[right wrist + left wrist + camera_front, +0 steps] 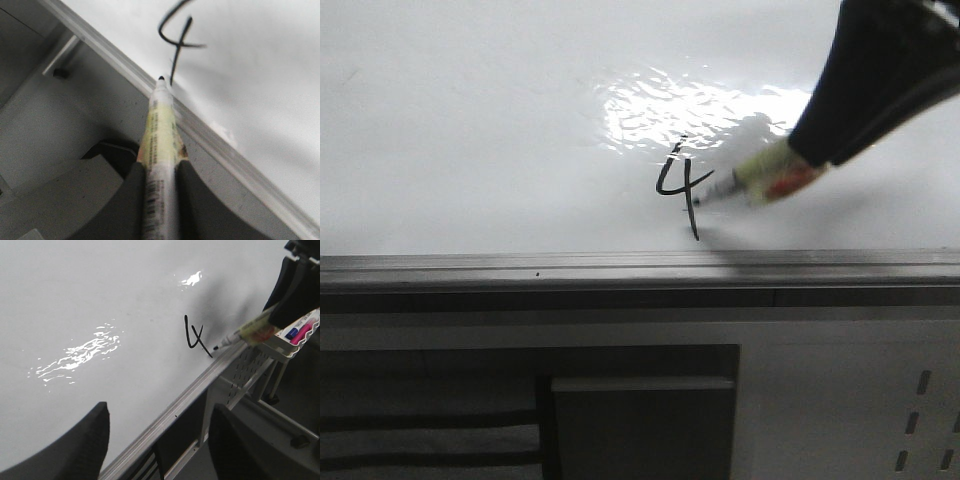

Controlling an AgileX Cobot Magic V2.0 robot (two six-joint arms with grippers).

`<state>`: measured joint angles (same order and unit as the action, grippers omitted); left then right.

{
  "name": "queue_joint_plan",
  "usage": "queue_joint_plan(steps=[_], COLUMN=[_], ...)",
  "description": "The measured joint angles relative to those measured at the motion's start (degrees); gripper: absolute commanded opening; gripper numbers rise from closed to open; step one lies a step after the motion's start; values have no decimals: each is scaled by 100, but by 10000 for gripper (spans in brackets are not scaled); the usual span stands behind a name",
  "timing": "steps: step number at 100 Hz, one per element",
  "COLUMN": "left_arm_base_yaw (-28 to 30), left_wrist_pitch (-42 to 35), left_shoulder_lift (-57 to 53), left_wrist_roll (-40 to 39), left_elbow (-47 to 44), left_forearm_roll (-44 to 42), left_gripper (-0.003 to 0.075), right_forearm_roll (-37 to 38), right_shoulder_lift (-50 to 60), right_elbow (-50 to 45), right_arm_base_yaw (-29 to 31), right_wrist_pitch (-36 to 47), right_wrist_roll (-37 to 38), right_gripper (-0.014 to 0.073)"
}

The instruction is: Write number 4 on whiteboard

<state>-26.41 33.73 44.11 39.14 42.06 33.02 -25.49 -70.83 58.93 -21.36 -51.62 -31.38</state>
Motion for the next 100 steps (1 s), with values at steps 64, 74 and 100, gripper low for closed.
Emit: queue_joint_plan(steps=[64,74,100], left_arm_base_yaw=[-1981,-2149,-2273], left_wrist_pitch=[698,698,709], left_shoulder_lift=[2849,3313,4134], left_wrist_roll=[2369,2482,2622], left_elbow=[2037,2454,3097], left_forearm_roll=[0,0,0], left_gripper=[407,407,407], right_forearm_roll=[0,9,9], right_shoulder_lift=[1318,1318,1318], right_elbow=[61,61,61], right_arm_base_yaw=[-49,-49,-49], right_wrist_pitch=[-758,-766,-766], right_wrist_roll=[-3331,-3343,-3356], right_gripper=[-46,-46,-46])
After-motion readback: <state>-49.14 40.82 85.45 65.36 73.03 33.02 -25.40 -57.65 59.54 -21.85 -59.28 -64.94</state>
